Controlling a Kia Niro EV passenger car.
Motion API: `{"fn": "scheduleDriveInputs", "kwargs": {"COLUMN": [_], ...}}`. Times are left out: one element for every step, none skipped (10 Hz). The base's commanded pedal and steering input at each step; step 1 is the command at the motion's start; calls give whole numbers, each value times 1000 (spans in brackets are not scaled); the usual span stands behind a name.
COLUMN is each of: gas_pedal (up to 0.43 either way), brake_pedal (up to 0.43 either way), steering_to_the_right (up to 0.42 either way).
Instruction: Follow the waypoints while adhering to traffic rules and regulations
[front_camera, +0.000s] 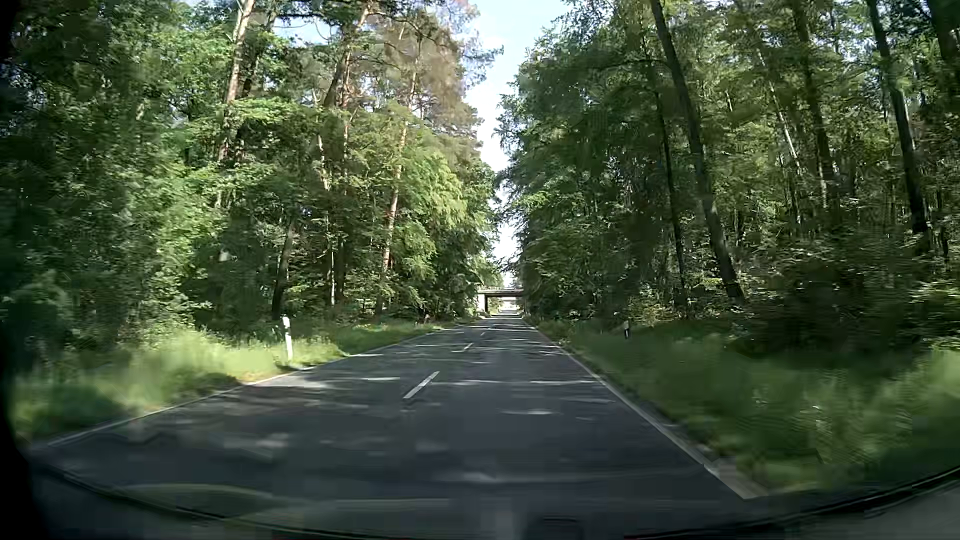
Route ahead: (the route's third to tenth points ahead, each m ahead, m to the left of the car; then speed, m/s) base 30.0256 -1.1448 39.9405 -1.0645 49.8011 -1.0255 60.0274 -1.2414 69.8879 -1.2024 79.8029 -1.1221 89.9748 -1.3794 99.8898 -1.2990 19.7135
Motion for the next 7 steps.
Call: {"fn": "scheduleDriveInputs", "kwargs": {"gas_pedal": [59, 59, 59, 59, 59, 59, 59], "brake_pedal": [30, 30, 30, 30, 30, 30, 30], "steering_to_the_right": [0, 0, 0, 0, 0, 0, 0]}}
